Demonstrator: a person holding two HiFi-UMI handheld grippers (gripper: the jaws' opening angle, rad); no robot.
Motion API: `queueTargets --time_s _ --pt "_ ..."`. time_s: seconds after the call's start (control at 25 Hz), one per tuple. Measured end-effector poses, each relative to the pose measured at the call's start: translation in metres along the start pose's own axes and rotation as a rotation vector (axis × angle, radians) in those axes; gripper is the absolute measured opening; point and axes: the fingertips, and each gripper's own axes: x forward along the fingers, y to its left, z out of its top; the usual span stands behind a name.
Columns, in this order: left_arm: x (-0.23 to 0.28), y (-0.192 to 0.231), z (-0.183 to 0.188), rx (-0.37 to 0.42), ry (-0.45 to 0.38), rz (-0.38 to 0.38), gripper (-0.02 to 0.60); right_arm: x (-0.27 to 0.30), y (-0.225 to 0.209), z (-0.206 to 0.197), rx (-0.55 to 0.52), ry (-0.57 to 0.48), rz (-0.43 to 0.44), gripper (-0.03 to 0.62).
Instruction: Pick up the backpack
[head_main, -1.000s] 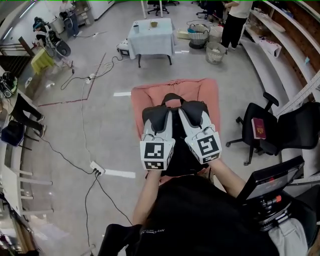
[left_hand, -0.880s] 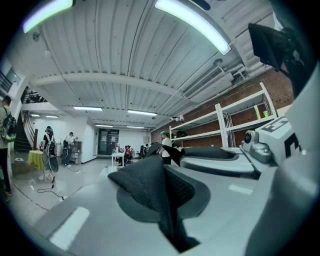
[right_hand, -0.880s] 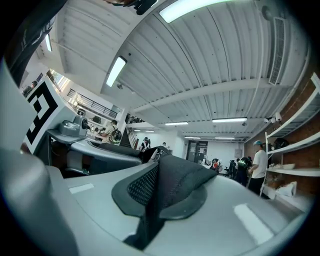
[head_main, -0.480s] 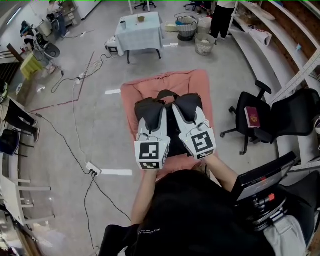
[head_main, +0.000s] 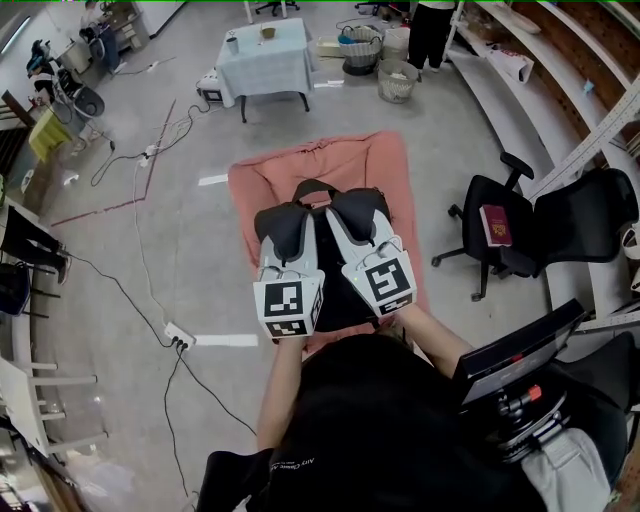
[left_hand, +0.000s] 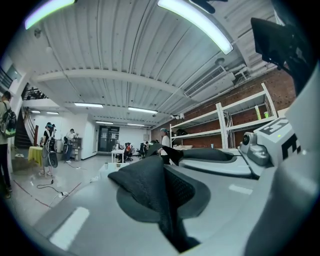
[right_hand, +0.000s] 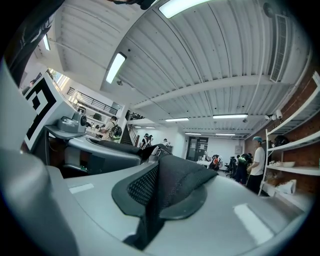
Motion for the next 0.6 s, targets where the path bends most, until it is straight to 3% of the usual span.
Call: queueTargets --time_s 0.2,0.6 --pt "0.001 0.004 -0.001 -0.004 0.011 0.011 0.018 0.003 0.003 -0.002 0.006 0.010 0.006 0.034" --pt "0.001 0.000 0.008 0.046 -0.050 0.012 0.018 0.003 -0.002 0.004 -0.021 -0.015 0.006 0.032"
